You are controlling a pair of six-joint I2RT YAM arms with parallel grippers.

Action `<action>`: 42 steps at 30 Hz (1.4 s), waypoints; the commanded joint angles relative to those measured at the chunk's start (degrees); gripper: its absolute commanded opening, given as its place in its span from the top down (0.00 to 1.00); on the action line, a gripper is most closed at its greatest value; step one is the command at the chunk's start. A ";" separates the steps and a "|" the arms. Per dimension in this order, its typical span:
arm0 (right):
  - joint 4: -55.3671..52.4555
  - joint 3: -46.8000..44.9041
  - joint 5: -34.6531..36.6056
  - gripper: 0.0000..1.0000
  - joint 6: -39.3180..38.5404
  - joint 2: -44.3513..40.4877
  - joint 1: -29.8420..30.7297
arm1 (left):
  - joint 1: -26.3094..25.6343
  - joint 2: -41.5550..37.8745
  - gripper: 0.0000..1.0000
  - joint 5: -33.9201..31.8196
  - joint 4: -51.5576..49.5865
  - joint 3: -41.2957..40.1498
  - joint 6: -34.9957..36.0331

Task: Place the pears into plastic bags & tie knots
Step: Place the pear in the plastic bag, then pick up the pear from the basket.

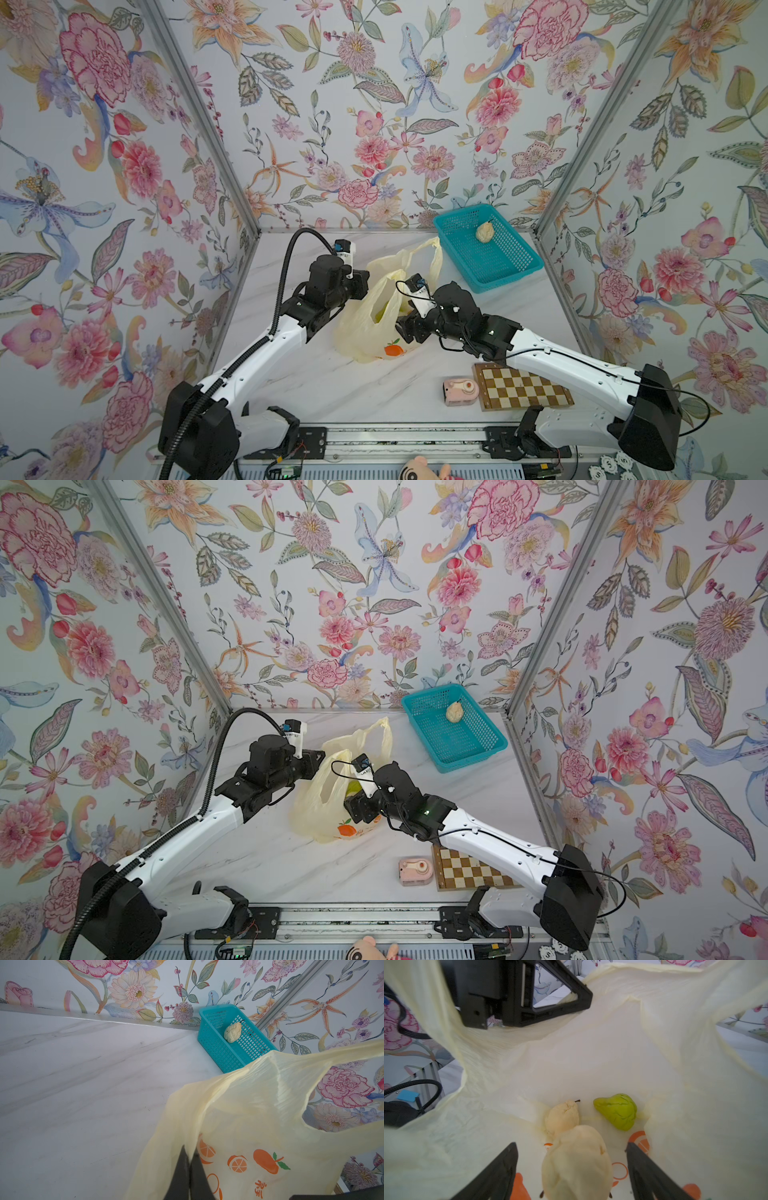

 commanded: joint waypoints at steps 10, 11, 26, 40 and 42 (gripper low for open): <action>1.71 1.07 -4.76 0.16 3.43 -10.15 -8.00 | -0.41 -0.75 1.00 0.01 0.36 -0.60 -0.09; 1.45 1.33 -4.82 0.16 3.62 -10.81 -9.16 | -0.45 -0.71 1.00 -0.08 0.25 -0.51 -0.04; -1.53 10.95 -9.63 0.17 4.33 -0.52 -36.21 | -0.45 -0.18 1.00 -0.53 -0.89 0.45 0.55; -1.72 38.79 -3.00 0.15 6.05 41.18 -51.81 | -0.46 0.87 1.00 -0.19 -1.22 1.25 0.42; -3.43 45.11 -1.42 0.14 6.28 47.23 -52.48 | -0.49 1.17 1.00 -0.17 -1.09 1.25 0.24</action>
